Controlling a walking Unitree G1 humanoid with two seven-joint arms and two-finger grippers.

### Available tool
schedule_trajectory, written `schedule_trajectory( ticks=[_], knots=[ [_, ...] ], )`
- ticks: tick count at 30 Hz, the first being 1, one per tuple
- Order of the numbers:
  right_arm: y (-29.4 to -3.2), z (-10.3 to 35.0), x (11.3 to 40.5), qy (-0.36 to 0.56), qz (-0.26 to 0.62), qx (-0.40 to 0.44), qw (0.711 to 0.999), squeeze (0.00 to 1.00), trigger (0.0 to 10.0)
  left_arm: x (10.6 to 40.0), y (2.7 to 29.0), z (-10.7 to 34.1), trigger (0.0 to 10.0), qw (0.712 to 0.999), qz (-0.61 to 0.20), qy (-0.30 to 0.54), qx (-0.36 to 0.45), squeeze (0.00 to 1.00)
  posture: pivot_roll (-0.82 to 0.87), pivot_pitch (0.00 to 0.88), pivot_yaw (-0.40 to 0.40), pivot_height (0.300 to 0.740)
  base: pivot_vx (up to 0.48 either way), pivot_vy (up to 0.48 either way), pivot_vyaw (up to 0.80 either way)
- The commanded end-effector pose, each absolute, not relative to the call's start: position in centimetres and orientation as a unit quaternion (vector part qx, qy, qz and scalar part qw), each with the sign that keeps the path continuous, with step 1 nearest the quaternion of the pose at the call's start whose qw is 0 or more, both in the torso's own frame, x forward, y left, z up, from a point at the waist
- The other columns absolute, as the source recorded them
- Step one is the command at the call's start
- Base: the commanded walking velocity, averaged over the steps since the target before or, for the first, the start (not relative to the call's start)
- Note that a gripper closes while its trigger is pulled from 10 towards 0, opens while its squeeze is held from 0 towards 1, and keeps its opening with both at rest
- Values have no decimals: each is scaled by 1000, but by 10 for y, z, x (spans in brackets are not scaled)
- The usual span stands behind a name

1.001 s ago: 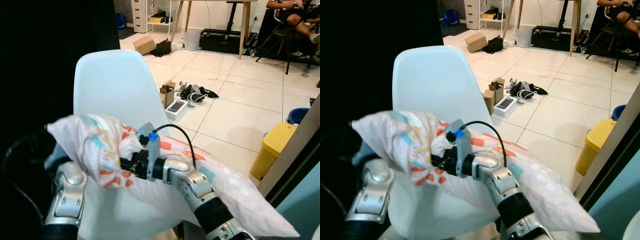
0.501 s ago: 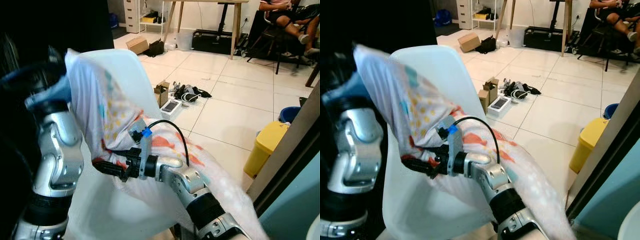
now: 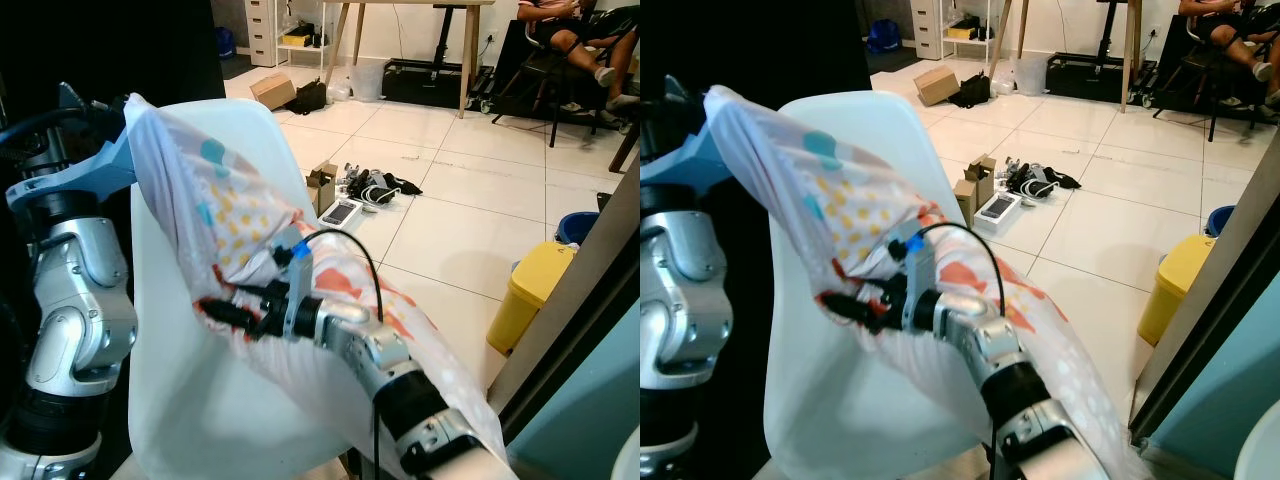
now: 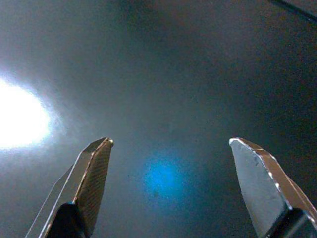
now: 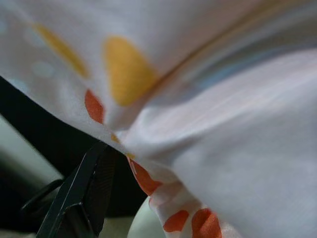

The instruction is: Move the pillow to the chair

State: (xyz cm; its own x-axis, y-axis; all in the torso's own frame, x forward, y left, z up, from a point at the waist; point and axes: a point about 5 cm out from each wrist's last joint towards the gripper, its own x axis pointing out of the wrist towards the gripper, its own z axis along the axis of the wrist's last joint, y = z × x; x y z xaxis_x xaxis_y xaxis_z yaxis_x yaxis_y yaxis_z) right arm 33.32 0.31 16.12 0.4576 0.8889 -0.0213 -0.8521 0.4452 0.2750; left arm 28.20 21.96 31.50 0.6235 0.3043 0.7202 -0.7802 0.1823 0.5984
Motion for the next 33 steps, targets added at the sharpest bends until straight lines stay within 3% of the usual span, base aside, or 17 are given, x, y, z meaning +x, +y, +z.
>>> schedule_trajectory(
  ticks=[1,2,4,5,6,9,12,15,17,20,22,24,29,33],
  knots=[
    [-4,163,340,76,494,105,860,804,10000,290,225,304,10000,746,323,-163,559,0,-182,18,-1,571,0,0,0],
    [-11,163,342,76,486,101,865,141,10000,294,229,293,10000,758,285,-112,576,0,-177,19,0,571,0,0,0],
    [-11,163,342,76,486,101,865,141,10000,294,229,293,10000,758,285,-112,576,0,-177,19,0,571,0,0,0],
    [-17,162,344,76,482,98,867,0,10000,299,231,273,10000,787,211,-37,579,0,-176,17,-1,571,0,0,0],
    [-17,162,344,76,482,98,867,0,10000,299,231,273,10000,787,211,-37,579,0,-176,17,-1,571,0,0,0],
    [-22,163,346,73,480,105,868,0,10000,295,235,249,10000,798,62,86,594,0,-168,7,-8,571,0,0,0],
    [-22,163,346,73,480,105,868,0,10000,295,235,249,10000,798,62,86,594,0,-168,7,-8,571,0,0,0],
    [-22,163,346,73,483,109,866,0,10000,292,237,253,10000,776,25,110,621,0,-158,2,-14,571,0,0,0],
    [-20,163,347,73,485,110,865,0,10000,284,239,248,10000,732,-65,167,657,0,-148,1,-15,571,0,0,0],
    [-20,163,347,72,485,111,865,0,10000,281,239,246,10000,717,-94,184,666,0,-148,1,-15,571,0,0,0],
    [-19,164,347,72,484,113,865,0,10000,271,245,244,10000,677,-141,226,686,0,-143,0,-8,571,0,0,0],
    [-19,164,347,71,484,115,865,0,10000,264,250,243,10000,663,-161,255,685,0,-142,2,-2,571,0,0,0],
    [-20,163,348,71,479,120,867,0,10000,251,263,245,10000,672,-155,304,657,0,-138,4,3,571,0,0,0],
    [-21,160,348,74,477,123,867,0,10000,228,273,230,10000,650,-188,373,635,0,-116,15,-6,571,0,0,0]
  ],
)
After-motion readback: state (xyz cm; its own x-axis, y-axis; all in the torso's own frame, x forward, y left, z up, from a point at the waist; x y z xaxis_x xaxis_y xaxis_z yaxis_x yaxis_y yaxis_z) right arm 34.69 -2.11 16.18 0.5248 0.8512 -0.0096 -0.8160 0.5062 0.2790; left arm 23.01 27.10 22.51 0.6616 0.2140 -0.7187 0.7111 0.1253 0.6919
